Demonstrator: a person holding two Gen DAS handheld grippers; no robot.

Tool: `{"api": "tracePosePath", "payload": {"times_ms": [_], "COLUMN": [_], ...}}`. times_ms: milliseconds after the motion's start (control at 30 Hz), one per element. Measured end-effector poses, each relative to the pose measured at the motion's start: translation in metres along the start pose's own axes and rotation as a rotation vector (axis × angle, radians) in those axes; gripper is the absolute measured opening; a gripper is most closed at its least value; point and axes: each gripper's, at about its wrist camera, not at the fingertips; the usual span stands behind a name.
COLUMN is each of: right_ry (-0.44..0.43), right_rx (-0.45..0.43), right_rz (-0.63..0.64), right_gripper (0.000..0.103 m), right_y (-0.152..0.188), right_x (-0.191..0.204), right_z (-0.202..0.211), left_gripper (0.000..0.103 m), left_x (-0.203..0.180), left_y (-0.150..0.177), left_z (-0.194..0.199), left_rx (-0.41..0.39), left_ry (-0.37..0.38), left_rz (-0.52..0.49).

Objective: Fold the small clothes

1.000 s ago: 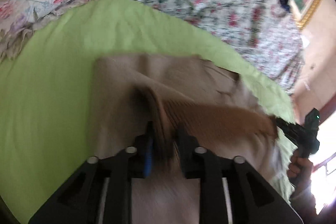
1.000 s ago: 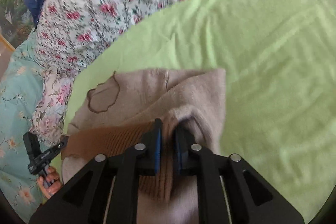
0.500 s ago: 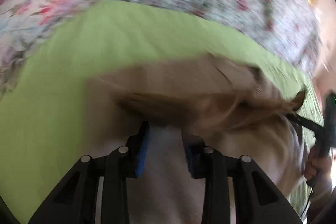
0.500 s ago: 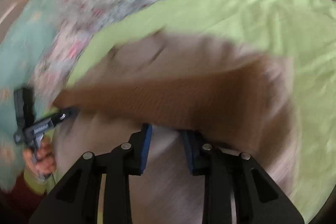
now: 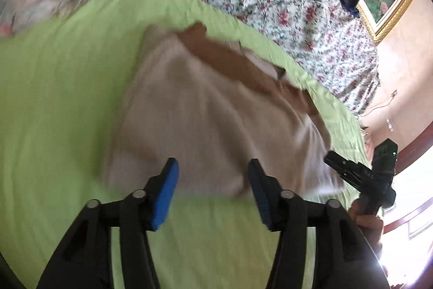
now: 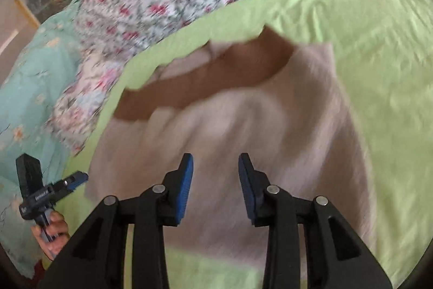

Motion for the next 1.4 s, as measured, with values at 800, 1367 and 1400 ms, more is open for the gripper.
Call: {"api": "tracePosePath", "payload": {"times_ms": [800, 1367, 1400], "right_ry": [-0.074, -0.097, -0.12], "right_rx": [-0.043, -0.029, -0.021], "right_rz": [-0.029, -0.09, -0.103], "right_gripper": [0.051, 0.051, 0.051], "right_y": [0.019, -0.027, -0.031], "right_x": [0.014, -0.021, -0.023], "right_z": [0.016, 0.024, 0.022], "left_gripper": [0.007, 0.007, 0.007], "left_x": [0.067, -0.038, -0.052], "left_y": [-0.029, -0.045, -0.046], "left_z": [-0.033, -0.009, -0.006], "left_rx": [-0.108, -0.205, -0.215], "left_ry": [-0.015, -0.047, -0.028], "left_rz": [0.349, 0.034, -0.003]}}
Point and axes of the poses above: each gripper's, at about its wrist camera, not at the fingertips, and z roughly against the way its jaws point, x to its left, y to its underside, and after that the axes turned 14 degrees about -y, right-handed
